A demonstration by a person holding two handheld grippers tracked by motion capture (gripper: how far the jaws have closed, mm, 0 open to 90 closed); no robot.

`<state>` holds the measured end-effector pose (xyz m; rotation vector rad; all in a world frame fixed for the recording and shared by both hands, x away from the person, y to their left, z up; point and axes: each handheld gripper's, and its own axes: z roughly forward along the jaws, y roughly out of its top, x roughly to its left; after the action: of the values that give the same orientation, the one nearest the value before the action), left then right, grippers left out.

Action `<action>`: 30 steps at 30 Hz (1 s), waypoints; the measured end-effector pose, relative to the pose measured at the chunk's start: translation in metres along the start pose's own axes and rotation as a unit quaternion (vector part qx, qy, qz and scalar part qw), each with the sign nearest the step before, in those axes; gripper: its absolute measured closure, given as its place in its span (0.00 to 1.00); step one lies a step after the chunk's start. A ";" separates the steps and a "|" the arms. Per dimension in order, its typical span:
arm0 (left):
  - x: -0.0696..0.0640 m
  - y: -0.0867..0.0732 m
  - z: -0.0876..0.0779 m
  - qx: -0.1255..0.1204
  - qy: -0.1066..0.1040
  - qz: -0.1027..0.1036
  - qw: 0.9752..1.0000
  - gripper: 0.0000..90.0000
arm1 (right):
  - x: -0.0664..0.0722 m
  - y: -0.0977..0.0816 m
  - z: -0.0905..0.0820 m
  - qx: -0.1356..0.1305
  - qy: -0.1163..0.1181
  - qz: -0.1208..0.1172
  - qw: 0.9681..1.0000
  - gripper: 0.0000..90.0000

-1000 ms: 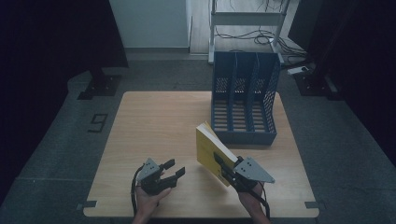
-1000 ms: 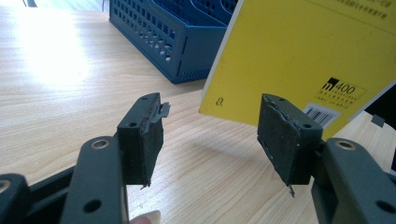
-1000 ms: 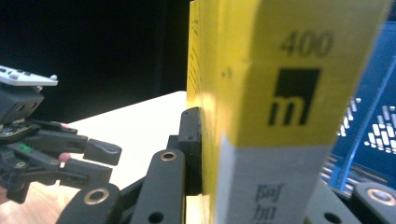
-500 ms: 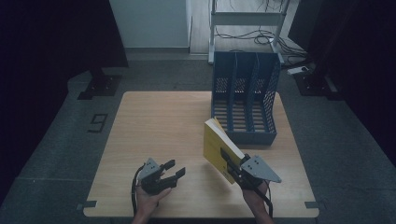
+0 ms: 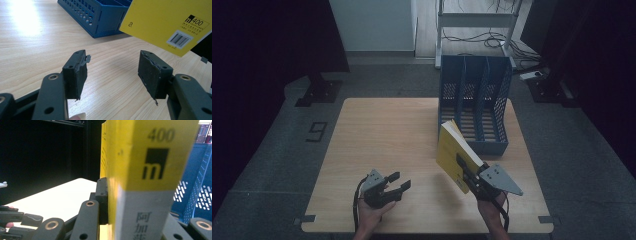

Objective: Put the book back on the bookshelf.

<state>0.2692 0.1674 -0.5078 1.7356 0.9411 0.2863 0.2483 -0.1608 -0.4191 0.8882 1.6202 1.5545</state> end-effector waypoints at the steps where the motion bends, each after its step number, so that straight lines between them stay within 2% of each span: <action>1: 0.000 0.000 0.000 0.000 0.000 -0.001 1.000 0.45 | 0.000 0.000 0.000 0.000 -0.001 0.001 1.000 0.83; 14: 0.003 0.000 -0.001 0.001 0.001 -0.005 1.000 0.45 | -0.005 0.005 0.003 -0.003 -0.014 0.004 1.000 0.83; 30: 0.004 0.001 -0.003 -0.003 0.002 -0.009 1.000 0.45 | -0.012 0.024 0.018 -0.009 -0.033 0.007 0.999 0.83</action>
<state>0.2703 0.1725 -0.5071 1.7220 0.9577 0.2813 0.2697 -0.1614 -0.3947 0.9324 1.5536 1.5310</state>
